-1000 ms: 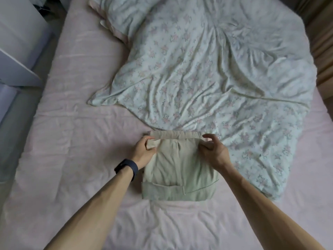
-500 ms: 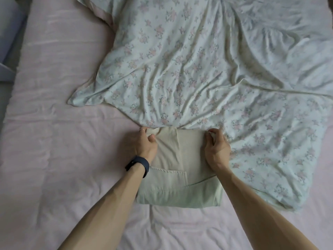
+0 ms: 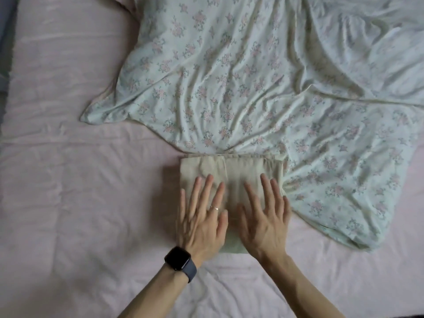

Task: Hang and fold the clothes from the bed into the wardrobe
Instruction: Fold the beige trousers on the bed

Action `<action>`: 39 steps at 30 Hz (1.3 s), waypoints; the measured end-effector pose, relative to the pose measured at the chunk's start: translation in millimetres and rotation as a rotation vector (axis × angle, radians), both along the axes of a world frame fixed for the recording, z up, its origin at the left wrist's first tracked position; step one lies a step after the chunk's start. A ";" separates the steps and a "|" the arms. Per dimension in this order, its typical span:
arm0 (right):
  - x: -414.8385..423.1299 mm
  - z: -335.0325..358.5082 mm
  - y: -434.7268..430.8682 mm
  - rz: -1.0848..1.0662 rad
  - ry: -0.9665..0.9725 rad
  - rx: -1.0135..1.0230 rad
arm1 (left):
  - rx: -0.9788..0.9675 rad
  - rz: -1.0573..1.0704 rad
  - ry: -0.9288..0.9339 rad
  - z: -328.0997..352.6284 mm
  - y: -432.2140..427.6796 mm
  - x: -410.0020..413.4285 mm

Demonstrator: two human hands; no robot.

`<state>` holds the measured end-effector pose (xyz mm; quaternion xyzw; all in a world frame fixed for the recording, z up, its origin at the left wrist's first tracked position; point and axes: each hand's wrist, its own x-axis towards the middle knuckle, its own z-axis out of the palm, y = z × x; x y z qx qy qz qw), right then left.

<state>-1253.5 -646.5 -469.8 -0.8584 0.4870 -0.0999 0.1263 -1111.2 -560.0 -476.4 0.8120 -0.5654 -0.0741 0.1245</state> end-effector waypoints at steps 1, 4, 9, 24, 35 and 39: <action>-2.9 -3.5 11.3 0.079 0.036 0.034 | 0.065 -0.025 -0.042 -6.6 6.1 -7.0; -1.4 -24.2 6.4 0.129 0.149 0.141 | 0.137 -0.034 -0.104 -32.3 2.5 -2.6; 9.9 -61.9 -38.2 0.162 0.310 0.127 | 0.162 -0.001 -0.108 -70.6 -23.1 20.1; 19.9 -95.0 -59.9 0.053 0.272 0.191 | 0.136 -0.001 -0.052 -97.2 -39.5 38.3; 3.7 -51.4 5.5 -0.333 0.184 0.269 | 0.221 0.449 0.241 -55.2 -4.6 14.5; 2.1 -43.8 -3.8 -0.307 0.160 0.359 | 0.193 0.430 0.384 -47.3 -11.3 22.3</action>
